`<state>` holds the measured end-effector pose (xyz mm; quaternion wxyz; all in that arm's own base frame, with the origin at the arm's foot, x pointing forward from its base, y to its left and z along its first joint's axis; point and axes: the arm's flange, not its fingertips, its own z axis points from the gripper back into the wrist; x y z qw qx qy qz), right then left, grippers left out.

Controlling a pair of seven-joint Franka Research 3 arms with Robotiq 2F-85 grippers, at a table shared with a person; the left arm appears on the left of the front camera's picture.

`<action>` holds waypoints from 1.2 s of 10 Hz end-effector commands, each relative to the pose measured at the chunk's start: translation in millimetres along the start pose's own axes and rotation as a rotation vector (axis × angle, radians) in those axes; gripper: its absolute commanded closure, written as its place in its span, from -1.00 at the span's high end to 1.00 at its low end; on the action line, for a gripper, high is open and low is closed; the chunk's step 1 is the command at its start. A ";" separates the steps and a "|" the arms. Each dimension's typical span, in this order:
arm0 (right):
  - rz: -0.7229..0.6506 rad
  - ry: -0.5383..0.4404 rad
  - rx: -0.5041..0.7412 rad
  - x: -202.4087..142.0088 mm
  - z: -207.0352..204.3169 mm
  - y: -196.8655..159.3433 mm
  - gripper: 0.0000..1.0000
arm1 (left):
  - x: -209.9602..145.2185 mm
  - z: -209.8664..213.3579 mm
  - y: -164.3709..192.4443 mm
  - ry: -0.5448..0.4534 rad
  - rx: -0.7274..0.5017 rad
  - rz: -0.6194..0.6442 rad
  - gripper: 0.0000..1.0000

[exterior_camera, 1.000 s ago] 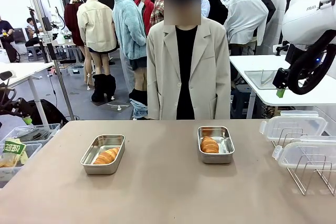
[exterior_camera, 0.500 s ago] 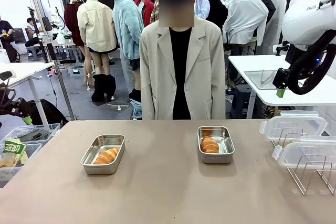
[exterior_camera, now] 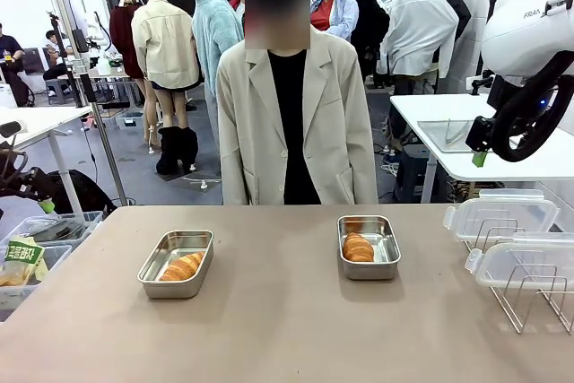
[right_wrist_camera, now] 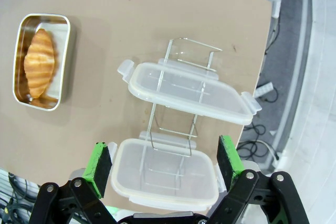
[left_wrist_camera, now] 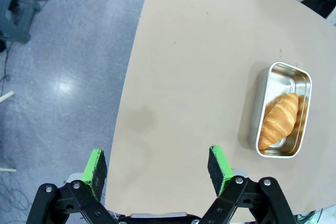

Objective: Place the bread in airtight containers.
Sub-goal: Pick up one Airtight Container lid and hand it to the human.

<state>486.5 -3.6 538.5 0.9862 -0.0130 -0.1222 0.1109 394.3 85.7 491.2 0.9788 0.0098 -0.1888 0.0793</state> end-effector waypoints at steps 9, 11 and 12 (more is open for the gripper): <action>-0.010 -0.005 -0.022 1.1 -1.3 0.1 1.00 | 0.2 1.2 0.6 0.003 0.000 0.002 1.00; 0.000 0.000 0.000 0.0 0.0 0.0 1.00 | 0.2 1.2 0.6 0.003 0.000 0.002 1.00; 0.071 0.028 -0.046 -13.2 7.0 3.0 1.00 | 0.2 1.2 0.6 0.003 0.000 0.002 1.00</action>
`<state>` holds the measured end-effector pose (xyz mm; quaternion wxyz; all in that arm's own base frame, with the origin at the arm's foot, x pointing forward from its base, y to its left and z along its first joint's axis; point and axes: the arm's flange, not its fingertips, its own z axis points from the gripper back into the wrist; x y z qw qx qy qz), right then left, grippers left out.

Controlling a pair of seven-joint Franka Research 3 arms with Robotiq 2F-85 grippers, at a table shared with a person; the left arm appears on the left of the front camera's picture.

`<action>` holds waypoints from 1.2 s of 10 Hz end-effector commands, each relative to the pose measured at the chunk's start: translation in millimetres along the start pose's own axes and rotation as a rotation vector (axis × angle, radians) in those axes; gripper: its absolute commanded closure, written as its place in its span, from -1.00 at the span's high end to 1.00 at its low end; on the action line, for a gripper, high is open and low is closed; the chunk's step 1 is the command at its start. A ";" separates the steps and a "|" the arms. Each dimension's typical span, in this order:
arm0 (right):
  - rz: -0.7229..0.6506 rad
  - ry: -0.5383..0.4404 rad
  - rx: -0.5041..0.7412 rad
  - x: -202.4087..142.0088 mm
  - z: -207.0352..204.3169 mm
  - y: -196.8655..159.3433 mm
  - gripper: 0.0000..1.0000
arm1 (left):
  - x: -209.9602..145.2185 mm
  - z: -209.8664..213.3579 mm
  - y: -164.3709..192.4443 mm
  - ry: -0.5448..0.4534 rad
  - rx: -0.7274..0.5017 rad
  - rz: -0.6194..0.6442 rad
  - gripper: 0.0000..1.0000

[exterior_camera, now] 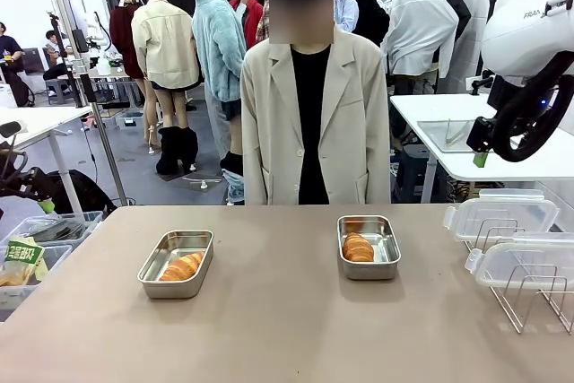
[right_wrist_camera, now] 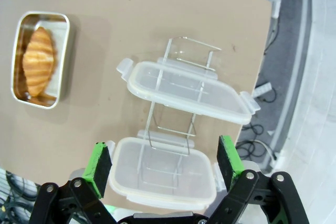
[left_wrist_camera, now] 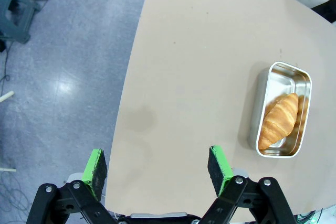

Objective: Place the bread in airtight containers.
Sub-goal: Pick up one Airtight Container lid and hand it to the human.

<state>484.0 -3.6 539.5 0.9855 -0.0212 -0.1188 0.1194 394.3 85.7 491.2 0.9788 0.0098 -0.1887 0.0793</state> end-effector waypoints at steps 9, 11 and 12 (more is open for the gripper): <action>1.280 0.232 0.077 -86.0 -35.9 16.8 1.00 | 0.3 1.2 0.6 0.003 0.000 0.002 1.00; 1.315 0.249 0.086 -90.3 -47.3 30.6 1.00 | 0.3 1.2 0.6 0.003 0.000 0.002 1.00; 1.303 0.258 0.084 -91.9 -51.6 35.8 1.00 | 0.3 1.2 0.6 0.003 0.000 0.002 1.00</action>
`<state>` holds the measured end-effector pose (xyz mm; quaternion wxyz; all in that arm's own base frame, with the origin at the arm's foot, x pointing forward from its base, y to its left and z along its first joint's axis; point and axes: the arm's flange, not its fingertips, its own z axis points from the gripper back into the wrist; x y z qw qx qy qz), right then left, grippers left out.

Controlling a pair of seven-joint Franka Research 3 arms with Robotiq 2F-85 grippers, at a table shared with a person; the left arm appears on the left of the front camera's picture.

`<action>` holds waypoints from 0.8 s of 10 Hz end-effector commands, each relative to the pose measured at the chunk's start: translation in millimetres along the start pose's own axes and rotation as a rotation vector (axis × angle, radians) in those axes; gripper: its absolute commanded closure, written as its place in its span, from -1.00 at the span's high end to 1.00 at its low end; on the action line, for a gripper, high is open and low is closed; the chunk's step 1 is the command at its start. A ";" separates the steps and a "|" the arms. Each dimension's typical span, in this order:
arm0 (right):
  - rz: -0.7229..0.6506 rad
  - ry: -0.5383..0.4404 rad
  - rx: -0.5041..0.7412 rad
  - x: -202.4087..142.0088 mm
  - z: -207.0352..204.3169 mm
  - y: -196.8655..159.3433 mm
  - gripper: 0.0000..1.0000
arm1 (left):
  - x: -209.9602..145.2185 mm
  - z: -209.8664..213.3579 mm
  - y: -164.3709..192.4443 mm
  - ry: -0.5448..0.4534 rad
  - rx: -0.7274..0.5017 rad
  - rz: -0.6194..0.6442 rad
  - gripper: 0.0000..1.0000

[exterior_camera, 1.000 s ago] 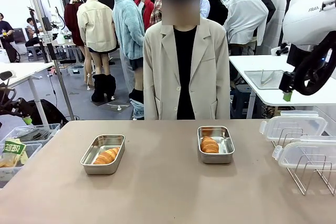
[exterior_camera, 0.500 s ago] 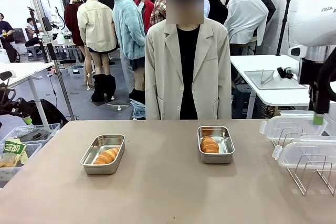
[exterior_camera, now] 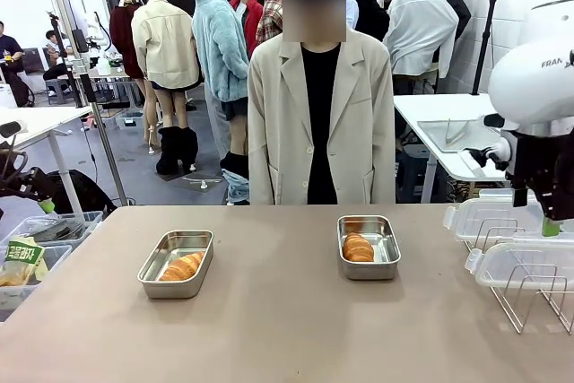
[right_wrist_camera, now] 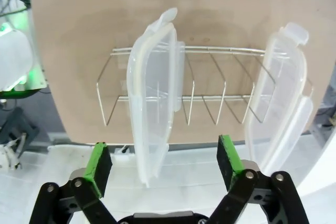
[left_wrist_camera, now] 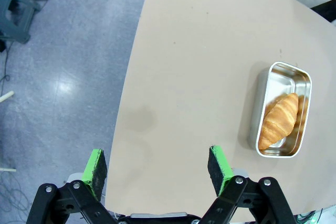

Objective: Place the bread in airtight containers.
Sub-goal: Pick up one Airtight Container lid and hand it to the human.

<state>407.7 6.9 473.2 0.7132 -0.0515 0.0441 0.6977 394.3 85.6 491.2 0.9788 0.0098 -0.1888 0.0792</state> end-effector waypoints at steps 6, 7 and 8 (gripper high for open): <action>-0.097 0.012 0.022 20.2 -42.7 -15.0 1.00 | 0.3 1.2 0.6 0.003 0.000 0.002 1.00; -0.096 0.024 0.021 23.6 -46.5 -15.4 1.00 | 0.3 1.2 0.6 0.003 0.000 0.002 1.00; -0.096 0.040 0.018 27.3 -52.1 -17.8 1.00 | 0.3 1.2 0.6 0.003 0.000 0.002 1.00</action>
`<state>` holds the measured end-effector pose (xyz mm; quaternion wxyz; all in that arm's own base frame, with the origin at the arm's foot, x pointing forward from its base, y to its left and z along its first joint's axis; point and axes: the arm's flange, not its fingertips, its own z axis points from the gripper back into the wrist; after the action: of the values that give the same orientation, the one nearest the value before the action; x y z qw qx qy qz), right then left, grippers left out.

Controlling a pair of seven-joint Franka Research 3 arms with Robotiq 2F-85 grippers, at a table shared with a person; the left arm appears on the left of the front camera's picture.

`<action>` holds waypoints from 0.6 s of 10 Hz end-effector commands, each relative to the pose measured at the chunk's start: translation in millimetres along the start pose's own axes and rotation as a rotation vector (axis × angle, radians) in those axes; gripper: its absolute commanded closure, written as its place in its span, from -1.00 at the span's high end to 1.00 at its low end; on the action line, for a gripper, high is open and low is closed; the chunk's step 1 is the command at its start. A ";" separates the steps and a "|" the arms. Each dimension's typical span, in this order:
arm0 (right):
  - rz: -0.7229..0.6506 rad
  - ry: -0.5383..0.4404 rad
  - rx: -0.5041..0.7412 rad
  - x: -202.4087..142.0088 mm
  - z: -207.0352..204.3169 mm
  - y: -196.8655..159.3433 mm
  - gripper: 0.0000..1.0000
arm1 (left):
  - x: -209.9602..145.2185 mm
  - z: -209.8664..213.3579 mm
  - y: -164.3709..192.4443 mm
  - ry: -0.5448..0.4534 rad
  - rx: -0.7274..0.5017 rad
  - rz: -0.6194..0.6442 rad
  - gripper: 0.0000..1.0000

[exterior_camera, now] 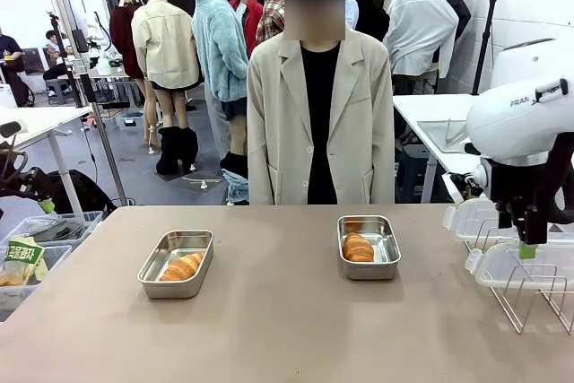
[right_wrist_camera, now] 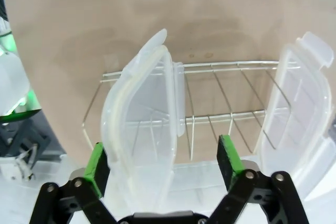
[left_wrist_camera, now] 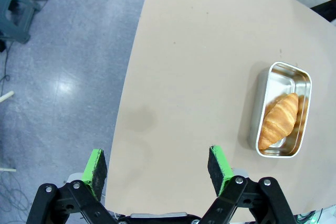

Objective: Place the bread in airtight containers.
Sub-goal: Pick up one Airtight Container lid and hand it to the human.

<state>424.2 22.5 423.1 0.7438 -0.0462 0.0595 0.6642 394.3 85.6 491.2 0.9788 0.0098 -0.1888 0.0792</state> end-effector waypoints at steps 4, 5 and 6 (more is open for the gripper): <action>-0.029 0.027 -0.019 8.1 -7.3 -2.5 -0.15 | 0.2 1.1 0.6 0.003 0.000 0.002 1.00; -0.033 0.029 -0.017 7.9 -7.6 -2.9 -0.54 | 0.2 1.1 0.6 0.003 0.000 0.002 1.00; -0.038 0.026 -0.016 7.5 -7.1 -3.0 -0.93 | 0.2 1.1 0.6 0.003 0.000 0.002 1.00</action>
<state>427.4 28.6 415.7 0.7492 -0.0474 0.0642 0.6576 394.3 85.6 491.2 0.9788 0.0098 -0.1888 0.0792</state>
